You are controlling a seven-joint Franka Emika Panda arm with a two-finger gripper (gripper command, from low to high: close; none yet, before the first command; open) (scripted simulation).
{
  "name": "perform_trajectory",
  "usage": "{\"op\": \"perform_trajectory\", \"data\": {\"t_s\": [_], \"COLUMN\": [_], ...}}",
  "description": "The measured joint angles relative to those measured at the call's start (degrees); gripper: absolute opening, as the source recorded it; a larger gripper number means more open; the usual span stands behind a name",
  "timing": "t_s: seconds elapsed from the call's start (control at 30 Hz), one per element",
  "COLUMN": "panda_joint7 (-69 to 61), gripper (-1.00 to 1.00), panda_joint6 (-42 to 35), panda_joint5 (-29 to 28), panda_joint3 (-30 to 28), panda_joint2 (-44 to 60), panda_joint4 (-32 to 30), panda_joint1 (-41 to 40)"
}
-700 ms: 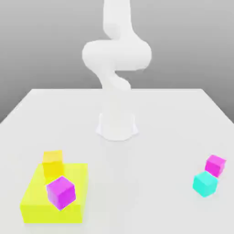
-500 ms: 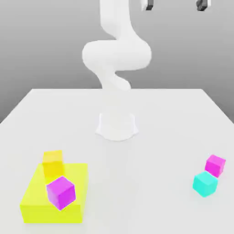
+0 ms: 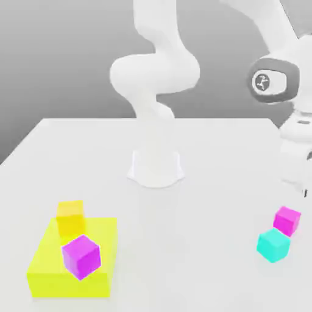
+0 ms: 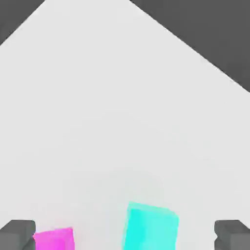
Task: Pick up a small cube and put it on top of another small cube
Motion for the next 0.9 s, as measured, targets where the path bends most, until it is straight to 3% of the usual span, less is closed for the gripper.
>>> {"op": "perform_trajectory", "data": {"t_s": [0.1,0.23,0.27,0.5,0.7,0.9], "panda_joint7": [4.55,10.96,12.13,12.47,3.11,-12.09], "gripper": [0.0,0.0,-1.0,-1.0,-1.0,-1.0], "panda_joint6": [3.57,9.54,10.86,11.09,3.11,-3.64], "panda_joint5": [-5.93,-14.34,-15.82,-16.25,-4.36,-1.25], "panda_joint3": [-1.75,-9.65,-11.58,-11.82,-2.98,-10.31], "panda_joint2": [6.68,15.0,16.71,17.0,5.98,-3.36], "panda_joint4": [-0.93,0.78,1.21,1.29,-1.46,-2.83], "panda_joint1": [3.59,10.09,11.71,11.88,5.09,-10.15]}}
